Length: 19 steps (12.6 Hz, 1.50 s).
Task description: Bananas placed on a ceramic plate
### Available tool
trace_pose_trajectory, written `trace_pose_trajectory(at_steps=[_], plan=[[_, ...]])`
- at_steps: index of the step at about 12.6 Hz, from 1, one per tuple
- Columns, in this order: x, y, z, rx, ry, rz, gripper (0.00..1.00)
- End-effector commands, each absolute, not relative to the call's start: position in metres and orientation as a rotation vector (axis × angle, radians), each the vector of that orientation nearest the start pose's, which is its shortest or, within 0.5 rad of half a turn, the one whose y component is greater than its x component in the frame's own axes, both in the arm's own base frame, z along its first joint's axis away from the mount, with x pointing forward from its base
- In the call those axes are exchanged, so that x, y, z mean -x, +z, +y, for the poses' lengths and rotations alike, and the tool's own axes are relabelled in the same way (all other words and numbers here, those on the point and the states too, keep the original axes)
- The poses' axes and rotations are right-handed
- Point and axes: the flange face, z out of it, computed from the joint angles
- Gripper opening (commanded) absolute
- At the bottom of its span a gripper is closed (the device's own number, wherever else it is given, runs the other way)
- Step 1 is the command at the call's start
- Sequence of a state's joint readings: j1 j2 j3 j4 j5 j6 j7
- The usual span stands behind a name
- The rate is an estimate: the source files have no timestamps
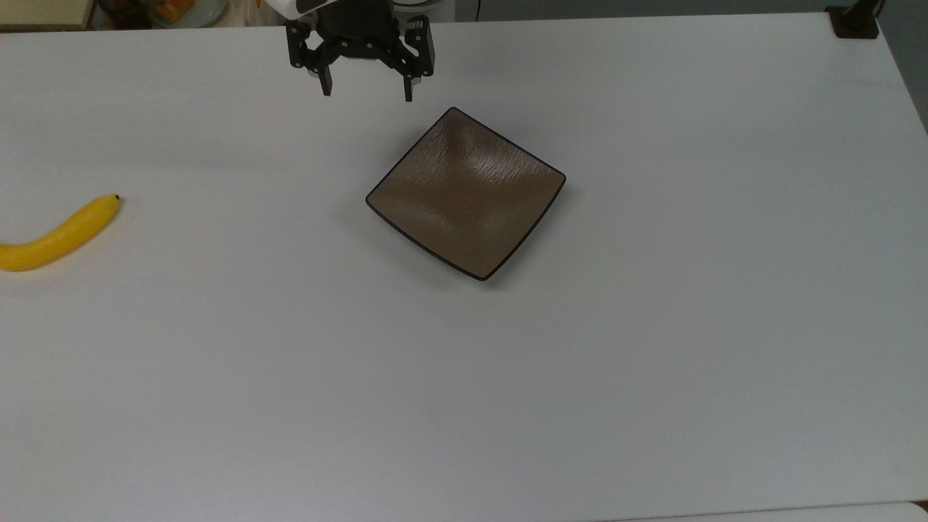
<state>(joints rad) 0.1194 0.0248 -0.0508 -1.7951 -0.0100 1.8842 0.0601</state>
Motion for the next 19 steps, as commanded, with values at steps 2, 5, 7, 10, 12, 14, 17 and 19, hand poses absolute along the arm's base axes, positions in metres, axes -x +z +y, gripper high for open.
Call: trace_pose_trajectory(at_steps=[2,5,7,10,12,14,17,19], plan=[[-0.567,0.53,0.037,3.15,-0.112,-0.026,1.0],[-0.566,0.532,0.036,3.149,-0.115,-0.026,1.0],[-0.565,0.53,0.036,3.15,-0.1,-0.026,1.0],[-0.566,0.53,0.035,3.149,-0.115,-0.024,1.0],[-0.566,0.53,0.035,3.149,-0.117,-0.022,1.0],[-0.566,0.53,0.036,3.149,-0.117,-0.024,1.0],[-0.569,0.531,0.016,3.149,-0.141,0.031,1.0],[-0.572,0.534,0.001,3.146,-0.182,0.074,1.0]])
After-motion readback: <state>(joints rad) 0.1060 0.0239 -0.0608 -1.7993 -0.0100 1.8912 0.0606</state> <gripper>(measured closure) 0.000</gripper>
